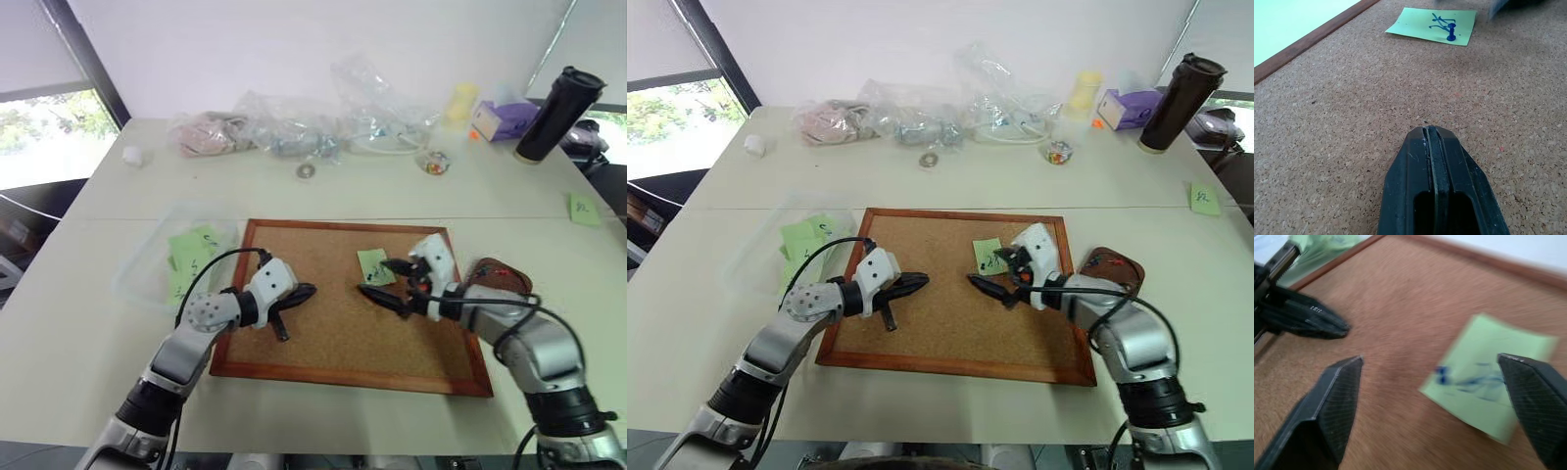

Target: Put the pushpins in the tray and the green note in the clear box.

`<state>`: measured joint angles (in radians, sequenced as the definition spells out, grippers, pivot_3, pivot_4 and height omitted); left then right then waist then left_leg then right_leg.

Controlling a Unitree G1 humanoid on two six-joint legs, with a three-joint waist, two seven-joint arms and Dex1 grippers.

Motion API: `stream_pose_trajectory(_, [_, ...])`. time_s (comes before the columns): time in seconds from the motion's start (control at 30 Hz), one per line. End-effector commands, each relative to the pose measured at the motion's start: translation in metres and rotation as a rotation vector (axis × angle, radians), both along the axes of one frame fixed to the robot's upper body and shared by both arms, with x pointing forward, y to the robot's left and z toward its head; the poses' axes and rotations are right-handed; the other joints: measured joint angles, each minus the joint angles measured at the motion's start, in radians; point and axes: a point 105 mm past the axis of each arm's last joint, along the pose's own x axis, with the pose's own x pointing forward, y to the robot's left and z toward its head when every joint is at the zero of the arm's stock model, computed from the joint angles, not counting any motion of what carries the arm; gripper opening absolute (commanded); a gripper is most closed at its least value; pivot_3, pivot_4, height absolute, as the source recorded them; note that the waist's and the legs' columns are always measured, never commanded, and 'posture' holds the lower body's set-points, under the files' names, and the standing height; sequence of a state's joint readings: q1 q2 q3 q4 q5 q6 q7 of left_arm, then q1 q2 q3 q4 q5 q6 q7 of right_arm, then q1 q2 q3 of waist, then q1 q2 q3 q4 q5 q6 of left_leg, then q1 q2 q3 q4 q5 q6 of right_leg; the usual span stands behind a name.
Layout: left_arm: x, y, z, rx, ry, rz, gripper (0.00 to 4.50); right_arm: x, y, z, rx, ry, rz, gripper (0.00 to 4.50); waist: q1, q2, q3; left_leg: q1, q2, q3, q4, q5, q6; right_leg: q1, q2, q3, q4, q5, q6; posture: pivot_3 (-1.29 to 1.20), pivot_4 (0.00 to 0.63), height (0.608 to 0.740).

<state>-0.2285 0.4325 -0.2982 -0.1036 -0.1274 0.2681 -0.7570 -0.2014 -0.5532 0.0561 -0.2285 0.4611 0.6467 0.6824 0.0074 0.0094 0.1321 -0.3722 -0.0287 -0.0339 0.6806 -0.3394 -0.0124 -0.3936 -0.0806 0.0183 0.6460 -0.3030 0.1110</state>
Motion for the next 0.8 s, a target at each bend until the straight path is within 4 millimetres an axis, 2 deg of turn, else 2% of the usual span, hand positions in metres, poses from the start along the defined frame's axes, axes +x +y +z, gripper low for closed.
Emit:
stream_pose_trajectory(0.03, [-0.012, 0.009, -0.034, 0.078, 0.127, 0.022, 0.00, 0.004, 0.003, 0.000, -0.035, -0.063, 0.006, 4.47, -0.001, 0.000, 0.000, 0.000, 0.000, 0.000, 0.000, 0.000, 0.000, 0.000, 0.000, 0.000, 0.000, 0.000, 0.000, 0.00, 0.150, 0.740])
stream_pose_trajectory(0.33, [-0.013, 0.010, -0.033, 0.074, 0.130, 0.032, 0.00, 0.010, -0.003, -0.008, -0.069, -0.079, -0.012, 4.47, -0.004, -0.001, -0.001, 0.001, 0.000, 0.000, 0.000, 0.000, 0.000, 0.000, 0.000, 0.000, 0.000, 0.000, 0.000, 0.00, 0.150, 0.740])
stream_pose_trajectory(0.37, [-0.013, 0.010, -0.033, 0.073, 0.130, 0.032, 0.00, 0.009, -0.004, -0.008, -0.073, -0.080, -0.010, 3.98, -0.004, -0.001, -0.001, 0.001, 0.000, 0.000, 0.000, 0.000, 0.000, 0.000, 0.000, 0.000, 0.000, 0.000, 0.000, 0.00, 0.150, 0.740])
stream_pose_trajectory(0.4, [-0.013, 0.010, -0.033, 0.072, 0.131, 0.034, 0.00, 0.008, -0.004, -0.009, -0.080, -0.081, -0.005, 3.72, -0.004, -0.001, -0.001, 0.001, 0.000, 0.000, 0.000, 0.000, 0.000, 0.000, 0.000, 0.000, 0.000, 0.000, 0.000, 0.00, 0.150, 0.740])
stream_pose_trajectory(0.5, [-0.013, 0.009, -0.033, 0.071, 0.132, 0.035, 0.00, 0.006, -0.005, -0.011, -0.090, -0.081, -0.003, 2.24, -0.005, -0.001, -0.001, 0.001, 0.000, 0.000, 0.000, 0.000, 0.000, 0.000, 0.000, 0.000, 0.000, 0.000, 0.000, 0.00, 0.150, 0.740])
stream_pose_trajectory(0.53, [-0.013, 0.009, -0.033, 0.071, 0.132, 0.035, 0.00, 0.006, -0.005, -0.012, -0.094, -0.082, -0.004, 1.88, -0.005, -0.001, -0.001, 0.001, 0.000, 0.000, 0.000, 0.000, 0.000, 0.000, 0.000, 0.000, 0.000, 0.000, 0.000, 0.00, 0.150, 0.740])
stream_pose_trajectory(0.63, [-0.013, 0.010, -0.033, 0.072, 0.133, 0.035, 0.00, 0.003, -0.005, -0.015, -0.115, -0.087, 0.010, 0.32, -0.005, -0.001, -0.001, 0.001, 0.000, 0.000, 0.000, 0.000, 0.000, 0.000, 0.000, 0.000, 0.000, 0.000, 0.000, 0.00, 0.150, 0.740])
stream_pose_trajectory(0.67, [-0.014, 0.010, -0.032, 0.073, 0.133, 0.034, 0.00, 0.002, -0.004, -0.015, -0.124, -0.094, 0.018, 0.03, -0.005, -0.001, -0.001, 0.001, 0.000, 0.000, 0.000, 0.000, 0.000, 0.000, 0.000, 0.000, 0.000, 0.000, 0.000, 0.00, 0.150, 0.740])
stream_pose_trajectory(0.8, [-0.014, 0.009, -0.031, 0.074, 0.133, 0.032, 0.00, 0.003, -0.002, -0.012, -0.132, -0.121, 0.025, 0.03, -0.005, -0.001, -0.001, 0.001, 0.000, 0.000, 0.000, 0.000, 0.000, 0.000, 0.000, 0.000, 0.000, 0.000, 0.000, 0.00, 0.150, 0.740])
